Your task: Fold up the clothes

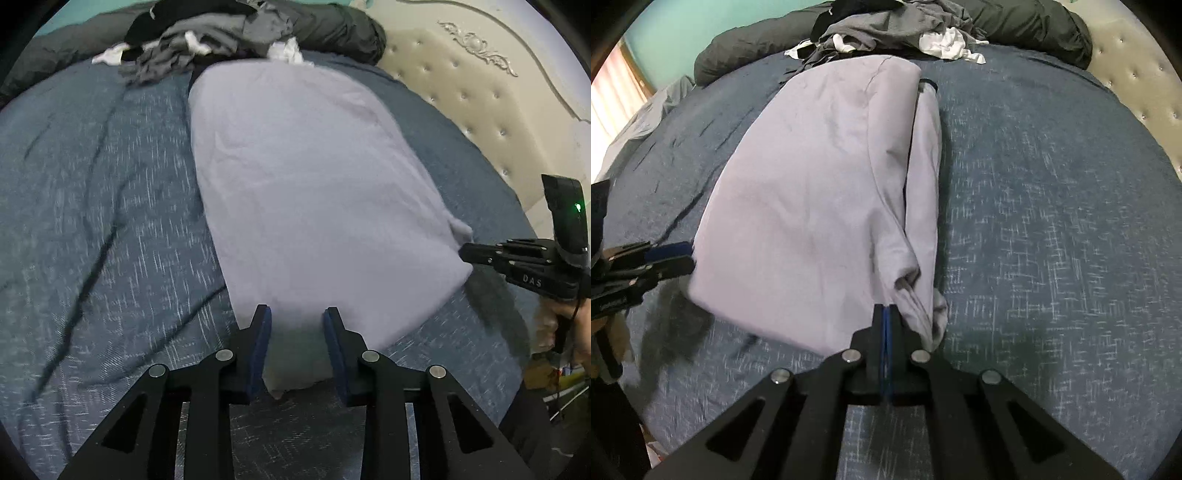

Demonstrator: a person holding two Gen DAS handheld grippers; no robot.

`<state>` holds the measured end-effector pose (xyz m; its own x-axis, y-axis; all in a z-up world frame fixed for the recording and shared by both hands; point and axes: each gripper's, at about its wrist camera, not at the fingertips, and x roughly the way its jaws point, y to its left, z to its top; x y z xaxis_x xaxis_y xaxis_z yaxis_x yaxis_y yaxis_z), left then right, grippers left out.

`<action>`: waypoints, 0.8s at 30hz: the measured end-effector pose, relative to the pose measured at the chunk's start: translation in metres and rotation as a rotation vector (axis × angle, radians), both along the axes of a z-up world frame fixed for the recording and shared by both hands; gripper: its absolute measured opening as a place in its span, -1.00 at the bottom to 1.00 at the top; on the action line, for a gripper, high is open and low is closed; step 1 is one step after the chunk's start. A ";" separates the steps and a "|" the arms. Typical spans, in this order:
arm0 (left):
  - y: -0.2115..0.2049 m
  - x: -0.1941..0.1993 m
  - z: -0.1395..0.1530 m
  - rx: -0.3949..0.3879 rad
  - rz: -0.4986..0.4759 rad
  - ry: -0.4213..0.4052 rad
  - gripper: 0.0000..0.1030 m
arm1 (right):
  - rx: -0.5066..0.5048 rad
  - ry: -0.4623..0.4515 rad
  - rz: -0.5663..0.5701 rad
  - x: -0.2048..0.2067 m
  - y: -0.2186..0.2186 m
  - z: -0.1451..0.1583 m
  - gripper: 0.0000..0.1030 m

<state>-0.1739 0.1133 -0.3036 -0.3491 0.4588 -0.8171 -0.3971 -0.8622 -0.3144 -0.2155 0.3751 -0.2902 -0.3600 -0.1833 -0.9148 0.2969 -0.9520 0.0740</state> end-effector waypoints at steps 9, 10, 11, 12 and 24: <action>-0.013 -0.007 0.010 0.044 0.015 0.014 -0.42 | -0.009 0.007 -0.014 -0.006 0.004 0.005 -1.00; -0.014 -0.011 0.016 0.048 0.019 0.023 -0.42 | -0.022 0.029 -0.017 -0.009 0.004 0.015 -1.00; -0.015 -0.016 0.022 0.052 0.022 0.031 -0.42 | -0.032 0.051 -0.019 -0.014 0.004 0.025 -1.00; -0.013 -0.020 0.025 0.055 0.024 0.034 -0.42 | -0.044 0.065 -0.016 -0.022 0.001 0.033 -1.00; 0.015 -0.067 0.001 0.005 -0.017 -0.020 -0.44 | 0.046 -0.005 0.063 -0.084 -0.055 0.005 -1.00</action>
